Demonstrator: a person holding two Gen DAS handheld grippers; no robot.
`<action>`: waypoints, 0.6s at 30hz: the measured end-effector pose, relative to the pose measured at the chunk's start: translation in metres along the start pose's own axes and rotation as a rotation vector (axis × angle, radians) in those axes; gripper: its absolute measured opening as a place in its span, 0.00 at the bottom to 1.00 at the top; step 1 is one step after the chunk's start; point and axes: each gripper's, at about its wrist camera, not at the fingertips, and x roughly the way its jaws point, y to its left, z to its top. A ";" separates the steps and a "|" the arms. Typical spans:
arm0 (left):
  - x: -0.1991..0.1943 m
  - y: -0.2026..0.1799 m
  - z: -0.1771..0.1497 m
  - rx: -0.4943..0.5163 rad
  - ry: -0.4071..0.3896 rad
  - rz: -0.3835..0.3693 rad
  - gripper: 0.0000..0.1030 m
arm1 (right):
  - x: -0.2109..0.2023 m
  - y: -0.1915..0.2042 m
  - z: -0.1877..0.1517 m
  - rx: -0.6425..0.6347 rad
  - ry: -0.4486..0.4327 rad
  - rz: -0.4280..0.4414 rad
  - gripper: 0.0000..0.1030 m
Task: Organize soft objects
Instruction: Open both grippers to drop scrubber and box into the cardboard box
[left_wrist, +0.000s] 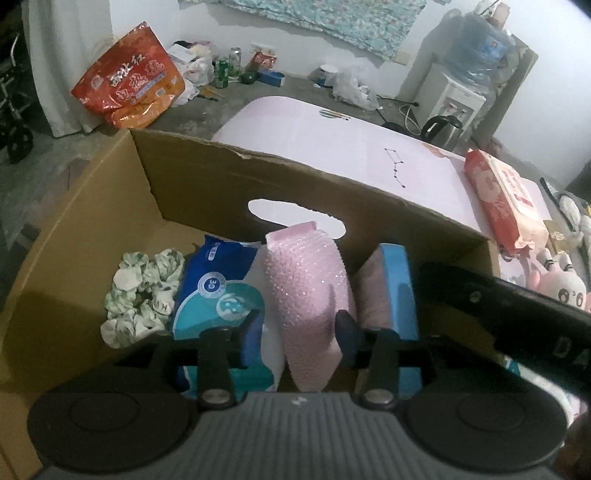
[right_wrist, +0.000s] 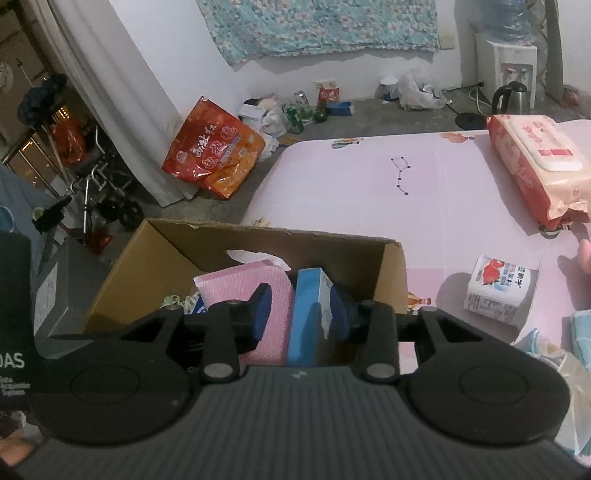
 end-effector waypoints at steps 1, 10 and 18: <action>-0.002 0.000 0.000 -0.006 -0.001 -0.003 0.46 | -0.002 -0.001 0.000 0.007 -0.005 0.007 0.35; -0.029 0.006 -0.001 -0.086 -0.032 -0.024 0.53 | -0.048 -0.014 -0.005 0.061 -0.050 0.058 0.39; -0.098 -0.005 -0.021 -0.102 -0.117 -0.048 0.72 | -0.136 -0.043 -0.022 0.097 -0.139 0.179 0.50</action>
